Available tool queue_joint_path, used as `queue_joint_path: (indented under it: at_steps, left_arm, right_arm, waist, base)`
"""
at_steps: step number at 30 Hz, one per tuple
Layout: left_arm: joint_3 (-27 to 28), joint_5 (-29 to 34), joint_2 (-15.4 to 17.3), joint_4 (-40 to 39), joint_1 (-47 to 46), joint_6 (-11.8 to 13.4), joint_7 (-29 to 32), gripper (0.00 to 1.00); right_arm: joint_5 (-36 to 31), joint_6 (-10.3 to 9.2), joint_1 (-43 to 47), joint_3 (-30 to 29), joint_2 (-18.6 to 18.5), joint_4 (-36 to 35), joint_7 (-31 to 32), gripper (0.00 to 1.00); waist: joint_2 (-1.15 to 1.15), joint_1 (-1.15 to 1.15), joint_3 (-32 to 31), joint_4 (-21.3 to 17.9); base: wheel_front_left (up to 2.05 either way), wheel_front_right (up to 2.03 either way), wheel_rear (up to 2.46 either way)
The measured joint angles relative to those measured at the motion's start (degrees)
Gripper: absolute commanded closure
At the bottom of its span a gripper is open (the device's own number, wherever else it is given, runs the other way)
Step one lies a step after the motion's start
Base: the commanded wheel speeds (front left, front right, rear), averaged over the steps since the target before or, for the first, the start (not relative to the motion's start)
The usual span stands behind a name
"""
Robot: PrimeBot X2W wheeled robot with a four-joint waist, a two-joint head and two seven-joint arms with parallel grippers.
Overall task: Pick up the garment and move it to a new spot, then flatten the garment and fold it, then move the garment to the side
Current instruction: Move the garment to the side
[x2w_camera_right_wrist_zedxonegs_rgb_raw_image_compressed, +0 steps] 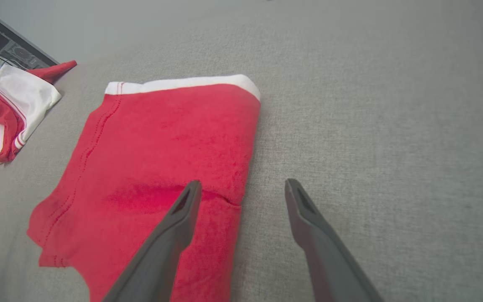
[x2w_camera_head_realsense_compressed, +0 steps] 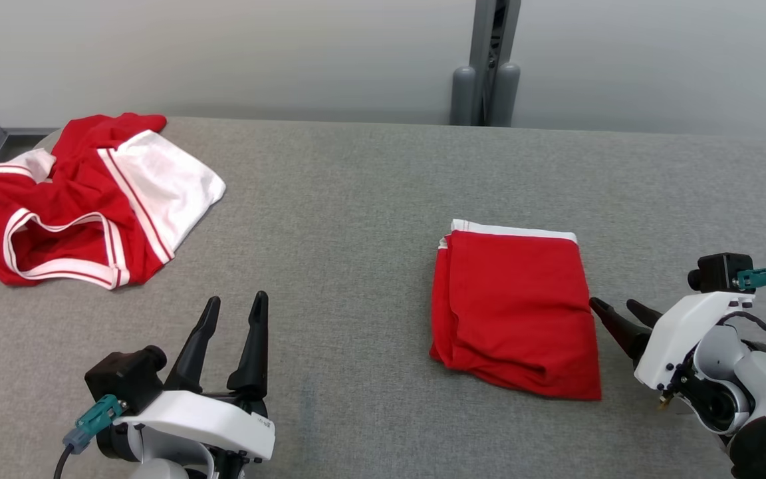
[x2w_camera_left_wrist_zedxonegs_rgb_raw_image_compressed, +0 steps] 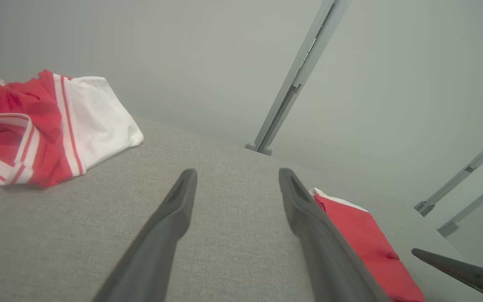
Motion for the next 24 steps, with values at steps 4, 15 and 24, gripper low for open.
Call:
queue_joint_path:
  at_steps: [4,15,24]
  left_arm:
    - [-0.19,0.08,-0.03,0.22,-0.57,-0.03,0.02,0.00]
    - [-0.15,0.49,0.32,0.12,-1.21,-0.05,0.08,0.00]
    - [-0.62,0.69,0.56,-0.27,-1.94,0.00,0.16,0.00]
  right_arm:
    - [2.43,0.00,-0.55,-0.35,0.52,2.44,2.49,0.00]
    - [7.88,0.01,-3.53,-0.41,3.23,7.79,8.01,0.55]
    - [7.67,0.01,-4.62,2.56,3.34,7.46,6.84,1.00]
  waist:
    - [0.00,0.00,0.97,1.28]
    - [0.00,0.00,3.30,3.36]
    - [0.00,0.00,3.77,2.32]
  base:
    - [0.00,0.00,0.00]
    - [0.00,0.00,0.00]
    - [0.00,0.00,0.00]
